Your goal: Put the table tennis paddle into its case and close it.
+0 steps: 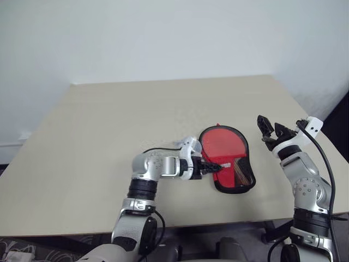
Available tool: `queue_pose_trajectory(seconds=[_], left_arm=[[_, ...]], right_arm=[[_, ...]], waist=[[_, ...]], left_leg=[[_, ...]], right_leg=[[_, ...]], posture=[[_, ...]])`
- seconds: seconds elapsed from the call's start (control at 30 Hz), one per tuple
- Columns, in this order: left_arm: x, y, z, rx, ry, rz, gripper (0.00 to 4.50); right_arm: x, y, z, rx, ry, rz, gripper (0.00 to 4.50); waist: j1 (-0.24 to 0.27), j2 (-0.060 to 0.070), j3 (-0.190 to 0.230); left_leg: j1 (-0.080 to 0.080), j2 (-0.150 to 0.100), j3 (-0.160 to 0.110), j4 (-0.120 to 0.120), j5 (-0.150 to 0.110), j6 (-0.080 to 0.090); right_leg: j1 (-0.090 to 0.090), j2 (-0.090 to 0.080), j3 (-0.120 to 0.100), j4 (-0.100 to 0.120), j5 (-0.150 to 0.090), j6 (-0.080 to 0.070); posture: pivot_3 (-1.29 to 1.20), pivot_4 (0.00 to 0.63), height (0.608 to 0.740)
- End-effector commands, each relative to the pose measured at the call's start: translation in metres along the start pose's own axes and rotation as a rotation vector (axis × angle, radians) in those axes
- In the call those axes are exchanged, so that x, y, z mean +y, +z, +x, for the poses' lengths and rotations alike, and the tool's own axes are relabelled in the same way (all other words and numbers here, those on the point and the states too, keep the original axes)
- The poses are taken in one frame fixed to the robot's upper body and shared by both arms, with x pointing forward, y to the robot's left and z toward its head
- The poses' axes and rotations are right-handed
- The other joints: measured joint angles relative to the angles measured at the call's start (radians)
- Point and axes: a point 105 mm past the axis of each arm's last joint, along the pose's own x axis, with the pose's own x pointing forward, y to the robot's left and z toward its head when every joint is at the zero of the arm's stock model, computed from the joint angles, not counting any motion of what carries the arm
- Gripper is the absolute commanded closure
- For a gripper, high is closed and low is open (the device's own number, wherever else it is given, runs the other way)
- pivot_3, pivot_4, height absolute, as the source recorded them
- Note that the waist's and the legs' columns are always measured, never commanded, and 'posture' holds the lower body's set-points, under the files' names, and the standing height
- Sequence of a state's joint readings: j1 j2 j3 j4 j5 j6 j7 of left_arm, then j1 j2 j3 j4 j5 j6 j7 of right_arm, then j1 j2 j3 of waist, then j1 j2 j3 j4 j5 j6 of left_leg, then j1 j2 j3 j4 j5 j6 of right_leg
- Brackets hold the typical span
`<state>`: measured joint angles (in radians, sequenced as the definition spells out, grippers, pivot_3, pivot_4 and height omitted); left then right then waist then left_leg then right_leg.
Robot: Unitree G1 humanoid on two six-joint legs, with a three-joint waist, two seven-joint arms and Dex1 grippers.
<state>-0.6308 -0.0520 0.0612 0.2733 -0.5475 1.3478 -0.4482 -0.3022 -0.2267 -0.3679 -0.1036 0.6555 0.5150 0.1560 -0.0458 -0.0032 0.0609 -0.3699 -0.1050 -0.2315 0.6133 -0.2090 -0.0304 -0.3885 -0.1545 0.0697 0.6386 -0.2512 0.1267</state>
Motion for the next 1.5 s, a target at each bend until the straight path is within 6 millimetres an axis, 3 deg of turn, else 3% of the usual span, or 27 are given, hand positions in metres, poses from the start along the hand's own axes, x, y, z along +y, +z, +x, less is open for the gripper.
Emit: queue_pose_trajectory(seconds=[0.03, 0.07, 0.1, 0.43, 0.53, 0.9, 0.93, 1.1, 1.5], left_arm=[[-0.001, 0.006, -0.001, -0.019, 0.007, -0.006, 0.38], [0.001, 0.004, -0.001, -0.010, 0.013, -0.023, 0.06], [0.002, 0.003, -0.001, -0.005, 0.012, -0.047, 0.02], [0.005, -0.010, 0.005, 0.059, -0.005, -0.138, 0.02], [-0.002, -0.019, 0.008, 0.097, -0.041, -0.152, 0.55], [-0.017, -0.025, 0.003, 0.131, -0.133, -0.141, 4.36], [-0.019, -0.025, 0.002, 0.132, -0.147, -0.139, 4.46], [-0.012, -0.031, -0.001, 0.178, -0.097, -0.128, 4.46], [-0.018, -0.049, -0.053, 0.251, -0.212, -0.002, 4.46]], right_arm=[[0.003, 0.015, -0.002, -0.049, 0.013, -0.038, 0.00], [0.003, 0.015, -0.003, -0.047, 0.010, -0.042, 0.00], [0.002, 0.014, -0.004, -0.044, 0.007, -0.048, 0.00], [-0.003, 0.011, -0.002, -0.029, -0.024, -0.062, 0.00], [-0.007, 0.013, 0.000, -0.035, -0.045, -0.069, 0.00], [-0.013, 0.013, 0.002, -0.034, -0.084, -0.089, 0.00], [-0.013, 0.013, 0.002, -0.034, -0.087, -0.089, 0.00], [-0.013, 0.010, 0.003, -0.028, -0.089, -0.087, 0.00], [-0.009, 0.005, 0.003, 0.000, -0.077, -0.096, 0.00]], waist=[[0.000, 0.000, 0.000], [0.000, 0.000, 0.000], [0.001, 0.000, 0.000], [0.001, 0.000, 0.000], [0.000, 0.000, 0.000], [0.000, 0.000, 0.000], [0.000, 0.000, 0.000], [0.000, 0.000, 0.000], [-0.006, 0.001, 0.000]], left_leg=[[0.000, 0.000, 0.000, 0.000, 0.000, 0.000], [0.000, 0.000, 0.000, 0.000, 0.000, 0.000], [0.000, 0.000, 0.000, 0.001, 0.000, 0.000], [0.001, 0.000, 0.000, 0.001, 0.000, 0.000], [0.001, 0.000, 0.000, 0.001, 0.000, 0.000], [0.001, 0.000, 0.000, 0.001, 0.000, 0.000], [0.001, 0.000, 0.000, 0.001, 0.000, 0.000], [0.000, 0.000, 0.000, 0.001, 0.000, 0.000], [0.000, 0.000, 0.000, 0.000, -0.001, 0.000]], right_leg=[[0.000, 0.000, 0.000, 0.000, 0.000, 0.000], [0.000, 0.000, 0.000, 0.000, 0.000, 0.000], [0.001, 0.000, 0.000, 0.000, 0.000, 0.000], [0.002, 0.000, 0.000, 0.000, 0.000, 0.000], [0.002, 0.000, 0.000, 0.000, 0.000, 0.000], [0.001, 0.000, 0.000, 0.000, 0.000, 0.000], [0.001, 0.000, 0.000, 0.000, 0.000, 0.000], [0.001, 0.000, 0.000, 0.000, 0.000, 0.000], [-0.001, 0.000, 0.001, 0.000, 0.000, 0.000]], posture=[[0.00, 0.000, 0.740], [0.00, 0.000, 0.740], [0.00, 0.000, 0.740], [0.00, 0.000, 0.740], [0.00, 0.000, 0.740], [0.00, 0.000, 0.740], [0.00, 0.000, 0.740], [0.00, 0.000, 0.740], [0.00, 0.000, 0.740]])
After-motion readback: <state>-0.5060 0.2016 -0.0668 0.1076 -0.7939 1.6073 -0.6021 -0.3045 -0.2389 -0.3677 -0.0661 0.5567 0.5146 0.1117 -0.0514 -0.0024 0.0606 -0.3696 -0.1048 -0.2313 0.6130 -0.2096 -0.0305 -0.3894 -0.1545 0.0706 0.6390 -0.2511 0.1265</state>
